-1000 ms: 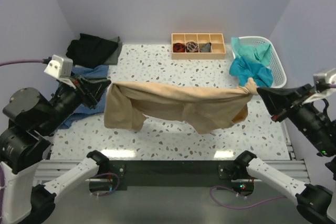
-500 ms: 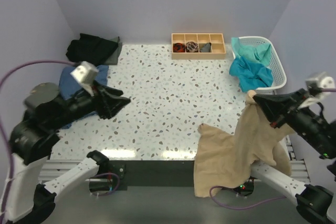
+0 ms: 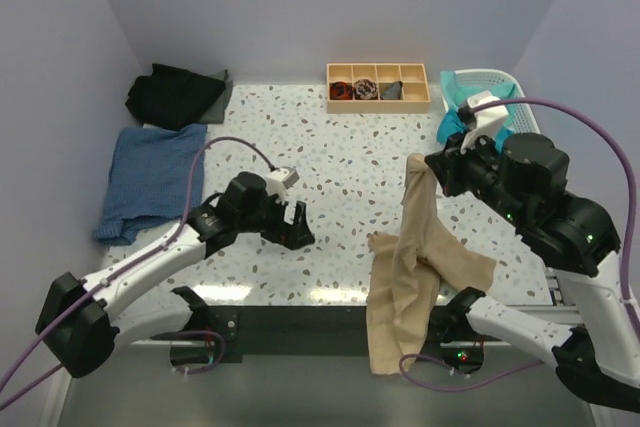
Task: Fold and stack the t-shirts
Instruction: Flatten the tshirt out
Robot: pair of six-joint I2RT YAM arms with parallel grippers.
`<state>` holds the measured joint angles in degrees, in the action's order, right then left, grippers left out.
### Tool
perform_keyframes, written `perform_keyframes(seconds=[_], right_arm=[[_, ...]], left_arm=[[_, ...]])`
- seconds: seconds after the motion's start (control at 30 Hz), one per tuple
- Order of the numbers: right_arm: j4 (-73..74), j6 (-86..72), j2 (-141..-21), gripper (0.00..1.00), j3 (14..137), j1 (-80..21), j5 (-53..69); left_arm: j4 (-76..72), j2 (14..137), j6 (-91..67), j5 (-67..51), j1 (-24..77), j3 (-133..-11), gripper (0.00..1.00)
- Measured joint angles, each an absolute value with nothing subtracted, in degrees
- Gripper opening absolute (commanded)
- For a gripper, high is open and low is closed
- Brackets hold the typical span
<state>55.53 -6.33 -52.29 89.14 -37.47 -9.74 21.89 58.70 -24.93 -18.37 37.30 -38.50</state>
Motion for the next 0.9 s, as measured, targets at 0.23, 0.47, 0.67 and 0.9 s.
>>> perform_keyframes(seconds=[0.23,0.47,0.67,0.9], right_arm=[[48.7,-4.7,-59.5,0.0,86.1,-37.5,-13.8],[46.2,-2.5,-63.6,0.0,84.2,-37.5,-20.5],[43.5,0.4,-64.2,0.0,84.5,-37.4,-26.7],[41.1,2.8,-67.7,0.0,85.3,-37.1,-29.8]], left_arm=[[7.8,74.3,-26.0,-19.6,46.4,-38.7,1.0],[3.8,86.3,-25.5,-21.1,58.5,-42.2,1.0],[1.6,90.4,-24.9,-23.3,67.0,-45.4,1.0],[-1.7,90.5,-25.1,-23.6,68.7,-47.5,1.0]])
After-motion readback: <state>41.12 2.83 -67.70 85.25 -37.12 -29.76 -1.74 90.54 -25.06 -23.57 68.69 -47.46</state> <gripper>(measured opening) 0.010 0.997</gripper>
